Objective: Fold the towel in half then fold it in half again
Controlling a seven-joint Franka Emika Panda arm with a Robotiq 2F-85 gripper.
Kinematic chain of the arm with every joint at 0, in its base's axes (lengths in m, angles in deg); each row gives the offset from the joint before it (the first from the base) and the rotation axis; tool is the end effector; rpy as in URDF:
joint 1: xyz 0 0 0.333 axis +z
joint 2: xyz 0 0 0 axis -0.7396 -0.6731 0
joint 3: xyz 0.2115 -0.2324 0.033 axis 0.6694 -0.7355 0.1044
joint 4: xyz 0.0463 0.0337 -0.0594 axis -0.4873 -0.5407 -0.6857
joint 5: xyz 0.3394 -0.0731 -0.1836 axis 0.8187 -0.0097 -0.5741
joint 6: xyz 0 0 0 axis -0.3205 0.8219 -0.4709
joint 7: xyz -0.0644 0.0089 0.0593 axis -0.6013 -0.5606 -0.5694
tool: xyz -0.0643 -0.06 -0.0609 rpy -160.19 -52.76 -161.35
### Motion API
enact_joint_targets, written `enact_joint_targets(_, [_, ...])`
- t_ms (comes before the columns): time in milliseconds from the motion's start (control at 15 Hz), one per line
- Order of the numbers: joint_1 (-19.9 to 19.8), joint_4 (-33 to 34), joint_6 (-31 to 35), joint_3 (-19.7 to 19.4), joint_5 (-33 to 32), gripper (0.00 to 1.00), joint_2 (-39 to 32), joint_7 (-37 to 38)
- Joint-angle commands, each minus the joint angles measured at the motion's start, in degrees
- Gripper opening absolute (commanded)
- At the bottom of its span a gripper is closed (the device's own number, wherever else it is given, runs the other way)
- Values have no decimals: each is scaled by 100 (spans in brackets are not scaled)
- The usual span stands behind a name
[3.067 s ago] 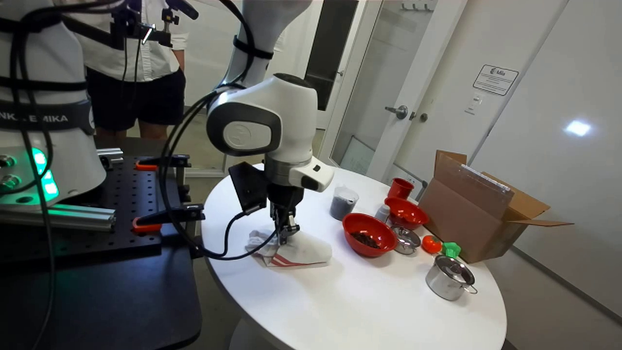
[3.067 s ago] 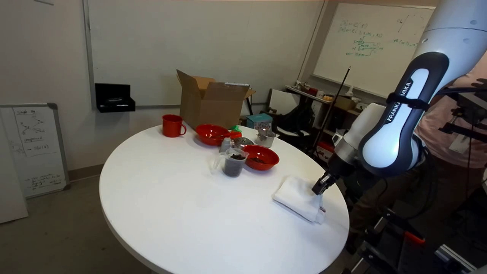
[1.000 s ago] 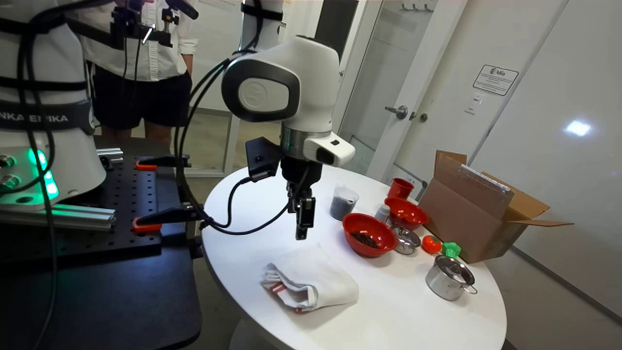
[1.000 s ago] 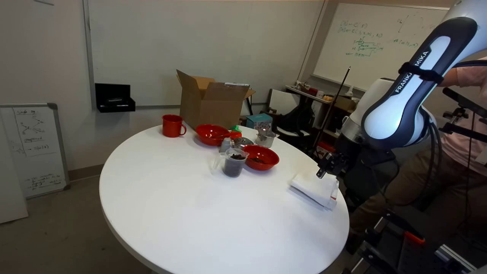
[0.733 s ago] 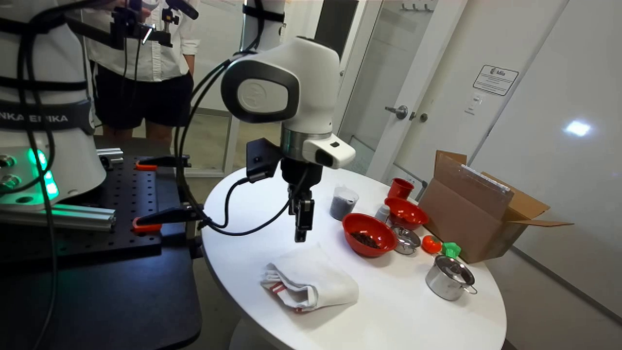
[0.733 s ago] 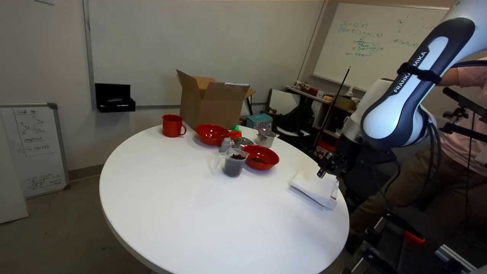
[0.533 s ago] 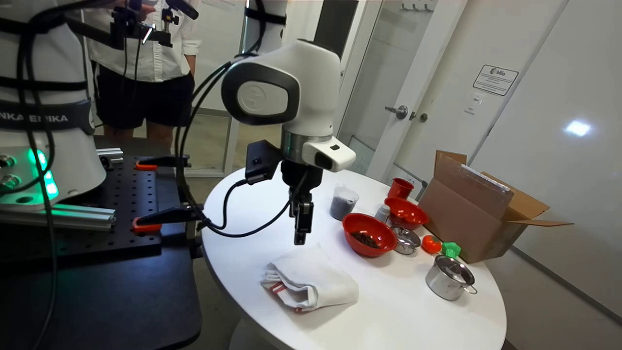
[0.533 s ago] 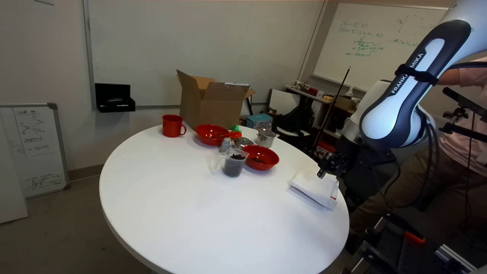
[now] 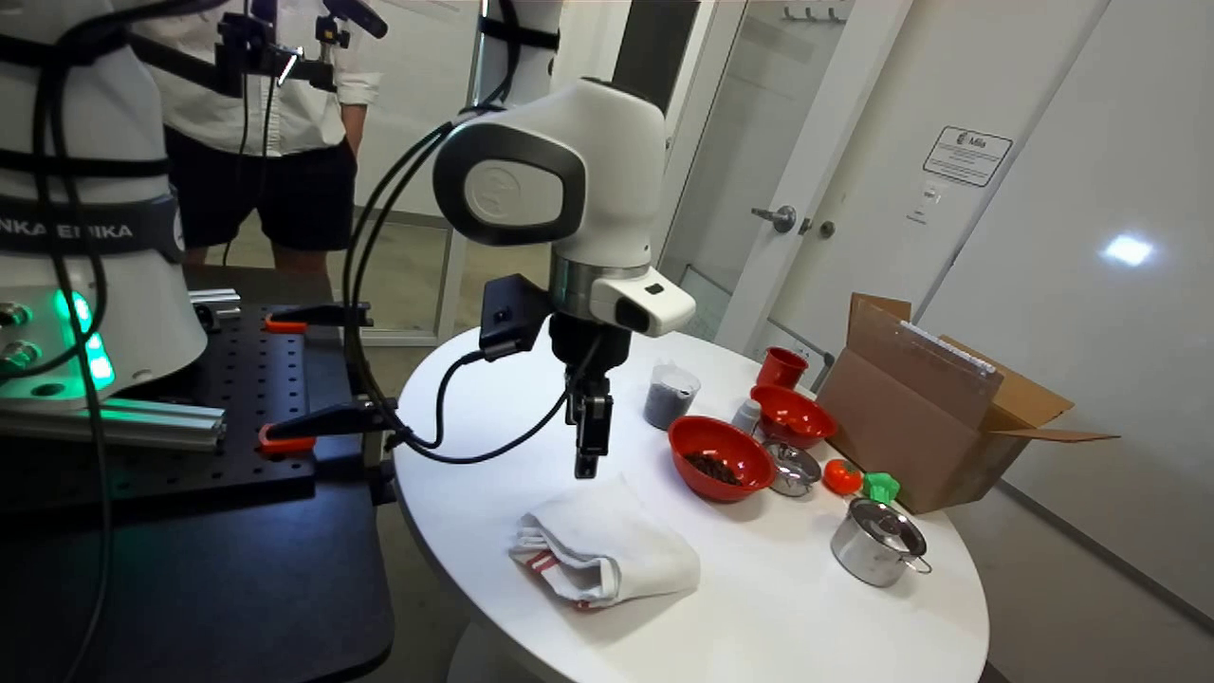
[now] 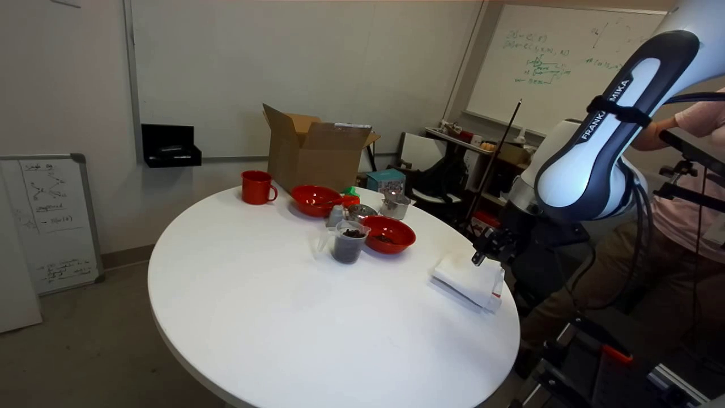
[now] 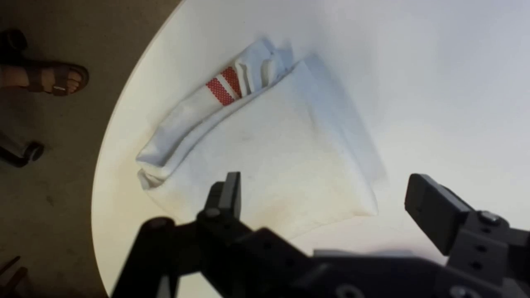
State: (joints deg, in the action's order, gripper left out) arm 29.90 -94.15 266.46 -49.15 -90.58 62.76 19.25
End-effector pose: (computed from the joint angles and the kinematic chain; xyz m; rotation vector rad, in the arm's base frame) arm 0.3743 -0.1616 0.1313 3.0192 -0.5048 0.2507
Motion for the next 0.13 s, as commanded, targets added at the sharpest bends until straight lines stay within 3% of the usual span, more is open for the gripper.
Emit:
enact_joint_targets(0, [33,-1,-12,-6,76,100,7,-46])
enact_joint_targets(67, [33,-1,-12,-6,76,100,7,-46])
